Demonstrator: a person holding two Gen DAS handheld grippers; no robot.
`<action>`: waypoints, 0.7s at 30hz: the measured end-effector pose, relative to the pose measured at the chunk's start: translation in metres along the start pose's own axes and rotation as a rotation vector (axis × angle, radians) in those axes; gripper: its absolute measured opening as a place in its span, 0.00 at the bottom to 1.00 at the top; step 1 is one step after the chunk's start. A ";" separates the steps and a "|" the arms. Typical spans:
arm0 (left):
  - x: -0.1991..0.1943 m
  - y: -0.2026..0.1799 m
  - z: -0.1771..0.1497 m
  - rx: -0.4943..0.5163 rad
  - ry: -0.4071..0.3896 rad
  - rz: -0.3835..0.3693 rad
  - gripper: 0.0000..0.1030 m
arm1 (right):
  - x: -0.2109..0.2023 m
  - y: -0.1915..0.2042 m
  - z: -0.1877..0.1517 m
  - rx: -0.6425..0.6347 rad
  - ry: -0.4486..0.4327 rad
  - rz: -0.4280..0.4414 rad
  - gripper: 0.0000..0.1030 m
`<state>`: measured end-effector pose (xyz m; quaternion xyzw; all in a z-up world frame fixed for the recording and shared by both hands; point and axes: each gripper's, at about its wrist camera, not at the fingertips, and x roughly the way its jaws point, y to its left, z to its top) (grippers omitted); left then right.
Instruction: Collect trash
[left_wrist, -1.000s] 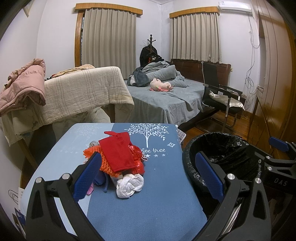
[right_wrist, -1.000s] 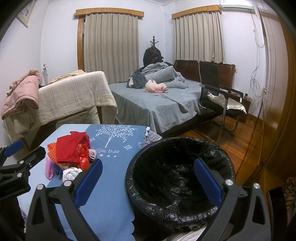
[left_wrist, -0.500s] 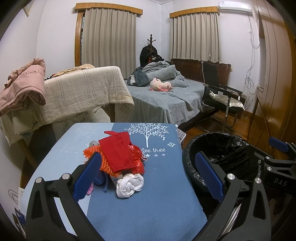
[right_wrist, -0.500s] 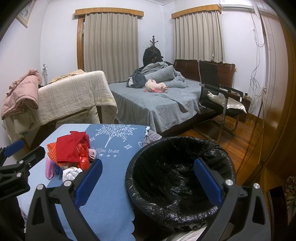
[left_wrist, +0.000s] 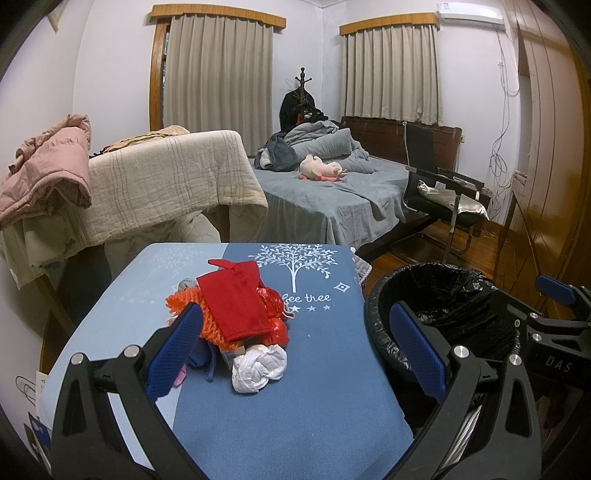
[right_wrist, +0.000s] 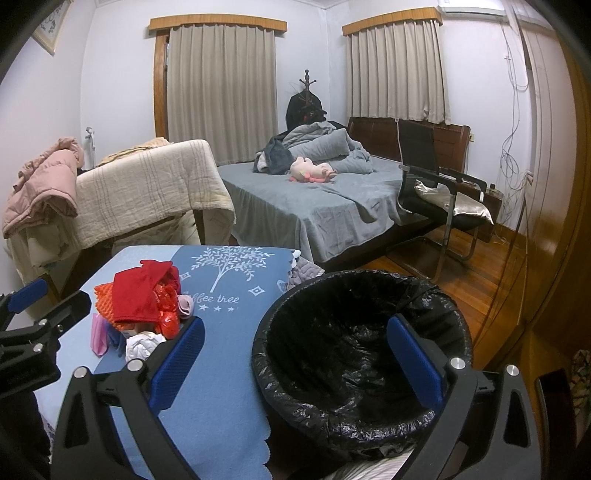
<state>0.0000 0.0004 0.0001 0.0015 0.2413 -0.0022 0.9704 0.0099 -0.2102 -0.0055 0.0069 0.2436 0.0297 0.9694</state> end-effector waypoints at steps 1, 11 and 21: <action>0.000 0.000 0.000 0.000 0.000 0.000 0.95 | 0.000 0.000 0.000 0.000 0.000 0.000 0.94; 0.000 0.000 0.000 -0.002 0.000 0.000 0.95 | 0.001 0.002 0.003 0.001 0.001 0.001 0.94; 0.006 0.012 -0.002 -0.022 -0.002 0.023 0.95 | 0.016 0.022 -0.007 -0.007 -0.002 0.017 0.94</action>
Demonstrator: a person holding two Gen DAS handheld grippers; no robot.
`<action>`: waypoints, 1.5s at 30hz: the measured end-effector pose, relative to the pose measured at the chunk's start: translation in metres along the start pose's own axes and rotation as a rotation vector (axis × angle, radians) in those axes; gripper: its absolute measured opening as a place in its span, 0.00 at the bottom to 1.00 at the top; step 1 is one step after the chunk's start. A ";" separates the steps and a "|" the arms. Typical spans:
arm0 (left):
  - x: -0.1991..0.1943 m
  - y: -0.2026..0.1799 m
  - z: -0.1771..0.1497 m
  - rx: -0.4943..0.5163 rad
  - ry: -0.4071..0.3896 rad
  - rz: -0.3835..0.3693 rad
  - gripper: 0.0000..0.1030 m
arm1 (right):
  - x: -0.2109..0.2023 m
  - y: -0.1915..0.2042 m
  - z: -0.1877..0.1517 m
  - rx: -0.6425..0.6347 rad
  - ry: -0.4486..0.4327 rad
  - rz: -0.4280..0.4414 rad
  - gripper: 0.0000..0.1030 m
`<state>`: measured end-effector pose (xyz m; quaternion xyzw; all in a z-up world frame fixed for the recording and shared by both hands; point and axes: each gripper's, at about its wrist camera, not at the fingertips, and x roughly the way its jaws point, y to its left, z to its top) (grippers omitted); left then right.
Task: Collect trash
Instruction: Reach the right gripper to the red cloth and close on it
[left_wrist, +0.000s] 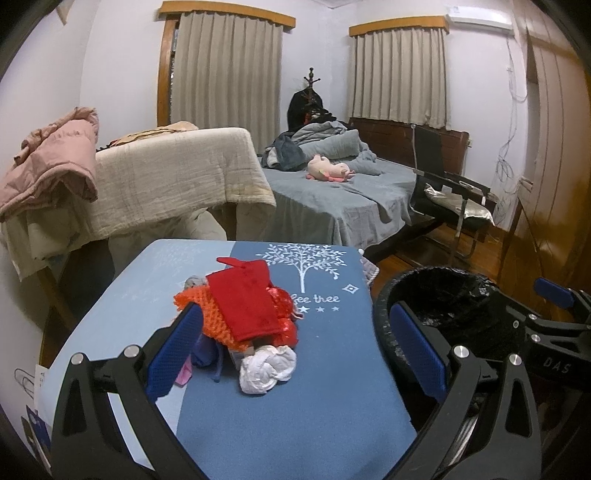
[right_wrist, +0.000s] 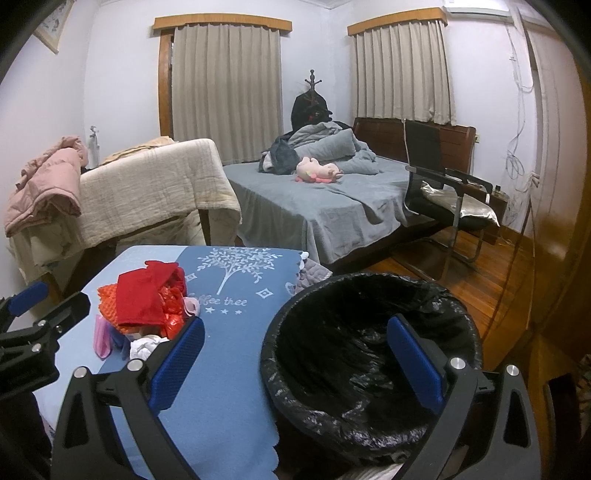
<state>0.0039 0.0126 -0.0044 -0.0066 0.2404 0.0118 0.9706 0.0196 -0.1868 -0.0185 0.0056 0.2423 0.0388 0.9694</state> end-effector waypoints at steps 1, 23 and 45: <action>0.002 0.003 -0.001 0.001 -0.004 0.015 0.95 | 0.003 0.004 -0.001 -0.002 -0.002 0.005 0.94; 0.062 0.115 -0.024 -0.063 0.005 0.207 0.95 | 0.104 0.086 0.009 -0.045 0.032 0.182 0.90; 0.097 0.177 -0.015 -0.123 0.021 0.306 0.95 | 0.174 0.195 0.009 -0.182 0.146 0.449 0.44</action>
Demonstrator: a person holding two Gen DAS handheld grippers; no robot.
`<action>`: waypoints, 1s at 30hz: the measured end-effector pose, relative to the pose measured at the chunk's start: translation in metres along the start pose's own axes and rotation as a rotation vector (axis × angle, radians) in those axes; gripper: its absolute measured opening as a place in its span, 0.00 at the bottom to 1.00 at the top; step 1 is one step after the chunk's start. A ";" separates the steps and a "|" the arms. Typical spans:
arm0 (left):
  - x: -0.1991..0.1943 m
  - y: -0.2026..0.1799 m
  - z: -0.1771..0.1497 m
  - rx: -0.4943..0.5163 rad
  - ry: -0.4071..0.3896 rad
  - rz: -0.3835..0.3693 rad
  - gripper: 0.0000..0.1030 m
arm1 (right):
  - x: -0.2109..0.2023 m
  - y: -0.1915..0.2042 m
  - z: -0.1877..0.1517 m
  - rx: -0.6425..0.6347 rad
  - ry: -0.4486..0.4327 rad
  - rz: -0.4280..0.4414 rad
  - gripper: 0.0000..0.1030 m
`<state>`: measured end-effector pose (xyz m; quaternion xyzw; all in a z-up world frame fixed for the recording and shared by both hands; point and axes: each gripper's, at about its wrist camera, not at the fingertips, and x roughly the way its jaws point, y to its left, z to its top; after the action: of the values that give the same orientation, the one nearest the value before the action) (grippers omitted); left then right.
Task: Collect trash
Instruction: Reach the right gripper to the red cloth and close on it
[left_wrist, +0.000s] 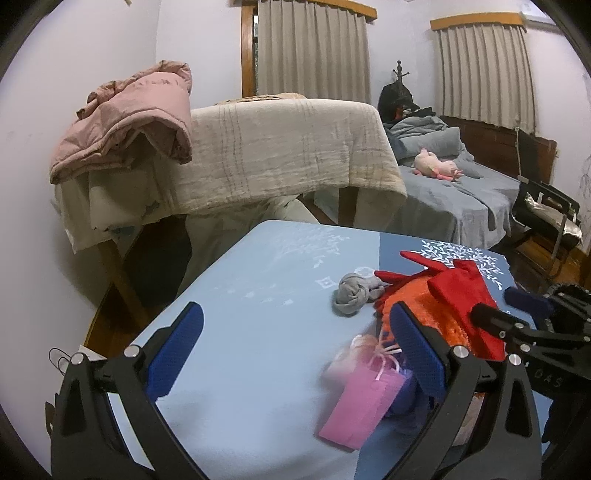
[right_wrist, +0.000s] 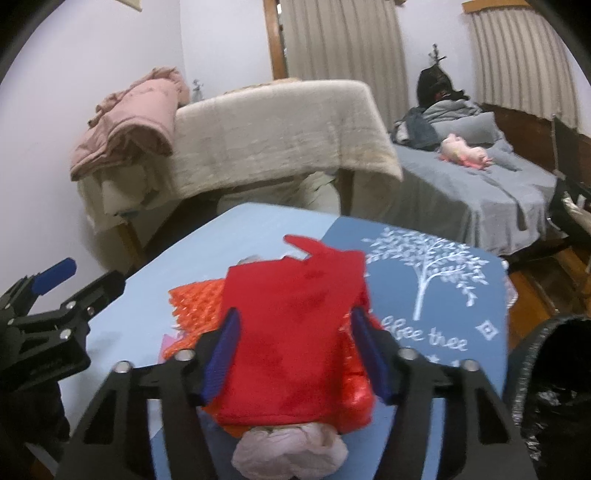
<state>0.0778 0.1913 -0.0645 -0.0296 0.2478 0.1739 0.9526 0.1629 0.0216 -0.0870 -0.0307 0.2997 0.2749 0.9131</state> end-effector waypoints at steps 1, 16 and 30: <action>0.001 0.000 0.000 0.001 0.001 0.000 0.95 | 0.001 0.000 -0.001 -0.001 0.006 0.014 0.39; -0.006 -0.013 0.001 0.009 -0.002 -0.030 0.95 | -0.027 -0.007 0.003 0.000 -0.029 0.063 0.07; -0.006 -0.022 0.001 0.017 -0.006 -0.037 0.95 | -0.021 -0.023 0.004 0.046 0.000 0.053 0.52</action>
<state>0.0805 0.1692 -0.0613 -0.0257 0.2459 0.1543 0.9566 0.1628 -0.0069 -0.0747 -0.0016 0.3067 0.2920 0.9059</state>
